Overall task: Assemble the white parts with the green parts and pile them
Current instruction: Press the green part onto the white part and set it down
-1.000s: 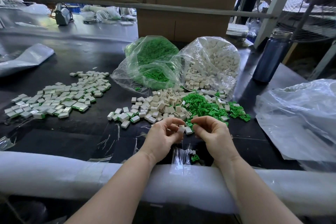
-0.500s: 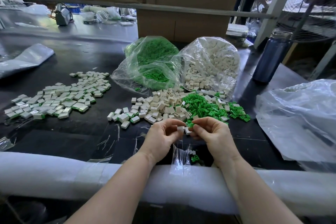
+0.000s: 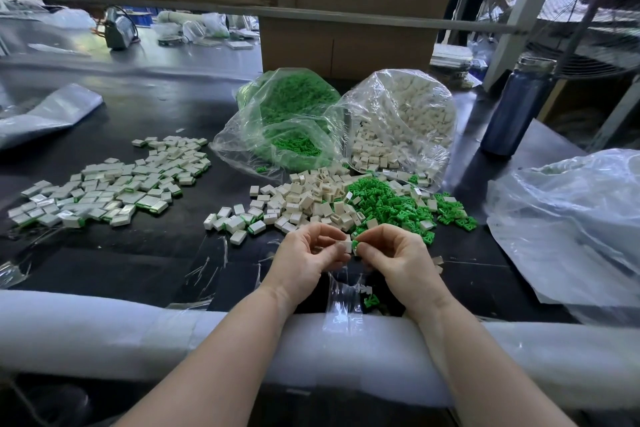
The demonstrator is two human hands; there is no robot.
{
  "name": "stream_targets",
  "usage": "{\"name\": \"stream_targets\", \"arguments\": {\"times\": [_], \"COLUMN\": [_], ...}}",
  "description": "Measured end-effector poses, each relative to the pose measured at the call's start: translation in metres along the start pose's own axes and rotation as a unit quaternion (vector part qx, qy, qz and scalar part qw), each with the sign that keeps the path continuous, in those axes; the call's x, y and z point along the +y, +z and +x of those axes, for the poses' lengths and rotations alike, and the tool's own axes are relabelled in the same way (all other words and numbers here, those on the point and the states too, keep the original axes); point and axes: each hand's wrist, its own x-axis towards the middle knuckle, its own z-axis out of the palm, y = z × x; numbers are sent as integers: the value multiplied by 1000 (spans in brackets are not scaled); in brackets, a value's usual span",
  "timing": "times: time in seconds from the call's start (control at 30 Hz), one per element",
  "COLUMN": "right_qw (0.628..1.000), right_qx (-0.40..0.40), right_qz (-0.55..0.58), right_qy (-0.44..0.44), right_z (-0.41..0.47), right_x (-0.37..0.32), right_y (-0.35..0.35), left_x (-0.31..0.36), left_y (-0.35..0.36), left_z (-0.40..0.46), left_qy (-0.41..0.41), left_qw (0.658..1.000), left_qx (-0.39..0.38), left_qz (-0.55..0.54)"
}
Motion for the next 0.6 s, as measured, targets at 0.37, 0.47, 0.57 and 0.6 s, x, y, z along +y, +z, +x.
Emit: {"name": "stream_targets", "arguments": {"times": [0.37,0.47,0.57,0.6], "right_qw": [999,1000,1000,1000], "right_qx": [-3,-1,1,0], "right_qz": [-36,-21,-21,-14], "right_qy": [-11,-5,-6,-4], "right_z": [-1,-1,-1,-1], "right_x": [0,0,0,-1], "right_y": [2,2,0,1], "left_x": [3,4,5,6], "left_y": [0,1,2,2], "left_z": [-2,-3,-4,-4], "left_qy": [-6,-3,5,6], "left_qw": [1000,999,999,999], "left_qx": [-10,-13,-14,-12], "left_qz": [18,31,46,51]}}
